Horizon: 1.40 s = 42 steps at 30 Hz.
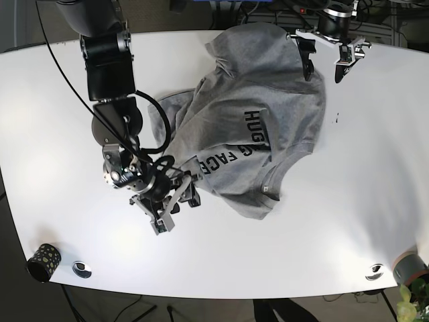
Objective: Fold the T-shirt properly
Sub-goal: 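Lower the right gripper onto the grey shirt and pinch its fabric, then lift the grey shirt high with the right gripper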
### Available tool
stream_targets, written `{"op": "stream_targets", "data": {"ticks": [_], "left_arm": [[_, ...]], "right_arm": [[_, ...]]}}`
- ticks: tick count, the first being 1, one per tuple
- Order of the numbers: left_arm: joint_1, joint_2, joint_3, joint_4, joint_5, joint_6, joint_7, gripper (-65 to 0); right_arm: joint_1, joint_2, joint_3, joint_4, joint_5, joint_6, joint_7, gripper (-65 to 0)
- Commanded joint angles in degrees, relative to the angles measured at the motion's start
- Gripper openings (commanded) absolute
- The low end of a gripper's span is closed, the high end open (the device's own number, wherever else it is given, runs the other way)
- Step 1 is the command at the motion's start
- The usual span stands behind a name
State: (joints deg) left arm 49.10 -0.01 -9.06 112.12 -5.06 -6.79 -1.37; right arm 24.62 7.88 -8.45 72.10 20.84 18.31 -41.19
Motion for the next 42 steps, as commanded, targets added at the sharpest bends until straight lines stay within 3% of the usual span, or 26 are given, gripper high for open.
{"op": "stream_targets", "data": {"ticks": [1,3,6,9,18,24,30,33,36,42], "left_arm": [[0.6,0.0,0.0,0.5,-0.3,-0.1,-1.8,-25.8],[0.6,0.0,0.0,-0.1,-0.3,-0.1,-1.8,-25.8],[0.4,0.0,0.0,-0.6,-0.3,-0.1,-1.8,-25.8],[-0.3,0.0,0.4,-1.3,-0.3,-0.1,-1.8,-25.8],[-0.5,-0.3,2.2,-3.0,-0.3,-0.1,-1.8,-25.8],[-0.5,-0.3,2.5,-3.1,-0.3,-0.1,-1.8,-25.8],[-0.5,-0.5,2.5,-3.2,-0.3,-0.1,-1.8,-25.8],[-1.3,-0.6,2.5,-3.2,-0.3,-0.1,-1.7,-25.8],[-3.1,-0.6,2.2,-3.2,-0.2,-0.1,0.9,-25.8],[-7.0,-0.6,2.2,-2.9,-0.3,-0.2,8.4,-25.8]], "right_arm": [[3.7,-1.0,-0.2,-5.8,1.2,3.54,2.9,-32.3],[6.5,-2.3,-0.3,-12.1,1.4,6.97,4.0,-32.3],[8.9,-4.7,-0.2,-19.5,0.9,10.31,5.7,-32.3],[9.6,-5.4,-0.2,-22.2,0.9,11.54,7.2,-32.3],[9.9,-8.5,-2.2,-24.8,0.7,11.28,8.2,-32.3],[9.9,-8.9,-6.2,-32.1,-2.2,11.01,19.4,-32.8],[9.5,-9.5,-6.2,-33.1,-4.1,11.01,22.8,-34.1],[9.4,-9.5,-6.3,-32.9,-4.8,11.01,23.7,-45.0],[9.5,-9.5,-6.3,-30.6,-4.7,11.01,23.7,-64.4],[8.1,-9.1,-6.4,-20.5,-5.4,10.75,22.2,-65.0]]}}
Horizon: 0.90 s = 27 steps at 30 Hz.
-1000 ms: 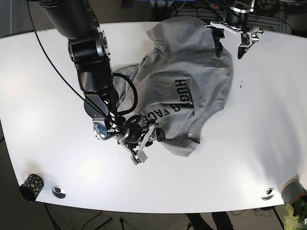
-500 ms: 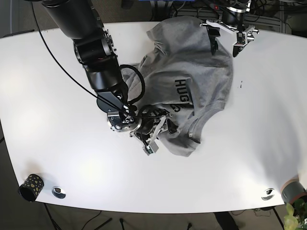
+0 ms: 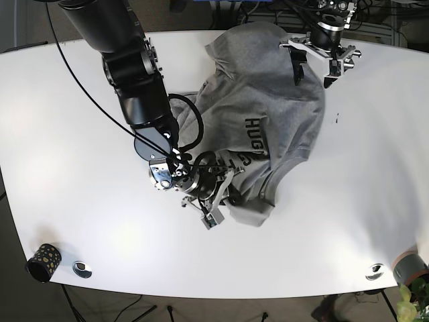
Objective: Fold the T-shirt properly
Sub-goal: 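Lift the grey shirt high with the right gripper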
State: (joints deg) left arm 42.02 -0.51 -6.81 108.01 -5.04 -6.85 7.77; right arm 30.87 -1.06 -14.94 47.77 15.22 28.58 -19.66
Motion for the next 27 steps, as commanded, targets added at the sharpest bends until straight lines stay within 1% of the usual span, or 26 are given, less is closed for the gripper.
{"op": "stream_targets", "data": {"ticks": [1,3,4,7,9,13,15,17,20,24,27], "left_arm": [[-0.5,-0.1,-0.1,1.2,-0.3,-0.1,-0.6,-25.8],[-1.6,-0.1,-0.1,1.2,-0.3,-0.1,-0.6,-25.8],[-2.3,-0.1,-0.1,1.2,-0.3,-0.1,-0.5,-25.8],[-4.2,-0.1,-0.1,1.3,-0.3,-0.1,-0.5,-25.8],[-5.8,-0.1,-0.1,1.3,-0.3,-0.1,-0.4,-25.8],[-8.3,-0.1,0.0,1.3,-0.3,-0.1,-0.3,-25.8],[-9.4,-0.2,0.0,1.3,-0.3,-0.1,-0.3,-25.8],[-10.6,-1.8,0.3,1.3,-0.3,-0.1,-0.1,-25.8],[-11.8,-3.4,0.8,1.2,-0.4,-0.1,1.8,-25.8],[-14.4,-3.7,0.9,1.2,-0.4,-0.1,2.0,-25.8],[-15.8,-3.7,1.1,1.0,-0.4,-0.1,2.2,-25.8]], "right_arm": [[2.0,-0.1,0.1,5.3,-1.1,0.04,-0.5,-65.0],[2.1,-0.4,0.1,9.8,-3.9,-1.19,-4.2,-65.0],[2.1,-0.6,0.1,13.6,-5.2,-1.46,-6.1,-65.0],[2.1,-0.6,0.3,23.6,-7.0,-1.54,-10.8,-65.0],[3.8,-0.6,0.1,28.8,-7.1,-1.46,-13.6,-65.0],[9.0,-0.5,0.3,35.5,-7.1,-1.37,-18.9,-65.0],[12.6,-0.2,0.4,36.8,-7.0,-1.37,-19.9,-65.0],[16.0,-0.1,0.5,37.1,-6.8,-1.37,-20.0,-65.0],[22.0,-0.1,0.5,37.1,-6.8,-1.37,-20.2,-65.0],[29.8,0.0,0.5,36.8,-6.8,-1.37,-20.3,-65.0],[35.9,-0.1,0.5,36.8,-6.8,-1.37,-22.2,-65.0]]}}
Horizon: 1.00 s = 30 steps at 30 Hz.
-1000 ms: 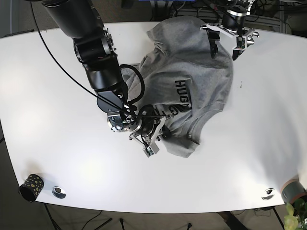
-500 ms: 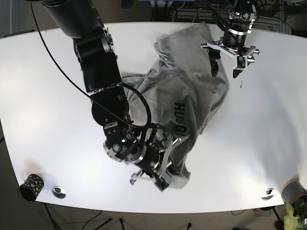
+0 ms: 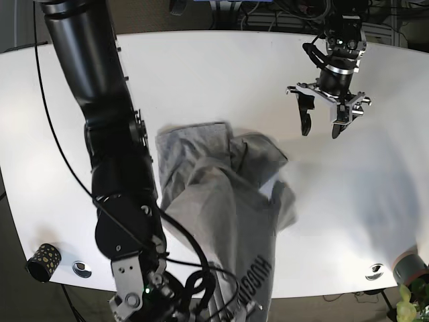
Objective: Fold the T-shirt properly
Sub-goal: 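Lift the grey shirt high with the right gripper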
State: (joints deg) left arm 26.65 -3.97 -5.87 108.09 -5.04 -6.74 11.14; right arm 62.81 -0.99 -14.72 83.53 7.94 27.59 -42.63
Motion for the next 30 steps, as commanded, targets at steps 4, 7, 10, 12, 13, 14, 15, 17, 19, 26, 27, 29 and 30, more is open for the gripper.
{"op": "stream_targets", "data": {"ticks": [4,7,10,12,13,14,15,17,19,26,27,29,30], "left_arm": [[-3.7,-0.2,1.4,-0.4,-0.3,-0.2,0.0,-25.7],[-7.1,-0.1,2.7,-3.4,-0.3,-0.2,3.1,-25.7],[-11.6,0.1,3.5,-6.2,-0.3,-0.2,4.8,-25.6],[-14.0,0.1,4.7,-8.0,-0.3,-0.2,4.9,-25.6],[-14.9,0.1,5.0,-8.5,-0.3,-0.2,4.9,-25.6],[-16.5,0.1,5.6,-9.4,-0.3,-0.2,5.0,-25.6],[-17.8,0.2,6.2,-10.2,-0.3,-0.2,5.0,-25.6],[-20.0,0.2,7.1,-12.1,-0.3,-0.2,5.0,-25.6],[-22.5,0.2,7.8,-14.0,-0.3,-0.2,5.0,-25.6],[-26.8,0.3,7.8,-16.4,-0.2,-0.1,5.0,-25.6],[-27.1,0.3,7.8,-16.9,-0.2,-0.1,5.0,-25.6],[-28.2,0.3,7.8,-18.4,0.0,0.0,5.0,-25.6],[-28.6,0.3,7.8,-19.3,0.0,0.0,4.8,-25.6]], "right_arm": [[9.7,-0.6,0.3,0.4,0.5,-0.39,-0.1,-65.0],[12.0,-0.8,0.3,-1.3,0.5,-0.39,-0.1,-65.0],[12.0,-1.7,0.3,-3.1,0.5,-0.39,-0.1,-65.0],[12.0,-1.8,0.3,-3.8,0.5,-0.39,-0.1,-65.0],[12.0,-1.8,0.3,-3.9,0.5,-0.39,-0.1,-65.0],[12.0,-1.9,0.3,-3.9,0.5,-0.39,-0.1,-65.0],[12.0,-1.9,0.3,-4.0,0.5,-0.39,-0.1,-65.0],[12.0,-1.9,0.3,-4.0,0.5,-0.39,-0.1,-65.0],[12.0,-1.9,0.3,-4.1,0.5,-0.39,-0.1,-65.0],[12.0,-1.9,0.3,-4.1,0.5,-0.39,-0.1,-65.0],[12.0,-1.9,0.3,-4.1,0.5,-0.39,-0.1,-65.0],[12.0,-1.9,0.3,-4.1,0.5,-0.39,-0.1,-65.0],[12.0,-1.9,0.3,-4.1,0.5,-0.39,-0.1,-65.0]]}}
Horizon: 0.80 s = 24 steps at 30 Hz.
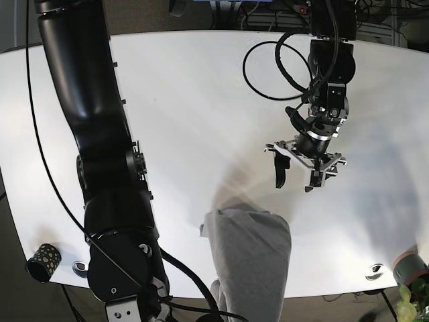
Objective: Fold the T-shirt properly
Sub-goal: 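Lift the grey shirt high with the right gripper, then grasp the hanging grey shirt with the left gripper below the right gripper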
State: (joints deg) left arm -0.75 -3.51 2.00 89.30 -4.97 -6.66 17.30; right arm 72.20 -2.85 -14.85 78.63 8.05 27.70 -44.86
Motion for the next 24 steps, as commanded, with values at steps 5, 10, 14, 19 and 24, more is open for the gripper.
{"op": "stream_targets", "data": {"ticks": [5,10,14,19,24], "left_arm": [[-4.7,-0.1,0.6,-5.9,-0.3,-0.2,-1.5,-25.6],[-9.8,-0.1,5.1,-12.9,-0.3,-0.3,-1.5,-25.6],[-13.3,-0.1,8.4,-18.5,-0.3,-0.3,-4.2,-25.6],[-15.6,0.6,10.5,-21.2,-0.4,-0.3,-7.0,-25.6],[-16.3,2.2,11.8,-20.9,-0.5,-0.3,-7.0,-25.6]], "right_arm": [[2.6,-0.1,2.8,0.7,0.3,-0.49,2.1,-65.0],[2.6,-0.2,3.0,0.7,0.4,-0.49,2.1,-65.0],[2.6,-0.3,3.0,0.7,0.4,-0.49,2.1,-65.0],[2.6,-0.3,3.0,0.6,0.4,-0.49,2.1,-65.0],[2.6,-0.1,3.0,0.6,0.3,-0.41,2.1,-65.0]]}}
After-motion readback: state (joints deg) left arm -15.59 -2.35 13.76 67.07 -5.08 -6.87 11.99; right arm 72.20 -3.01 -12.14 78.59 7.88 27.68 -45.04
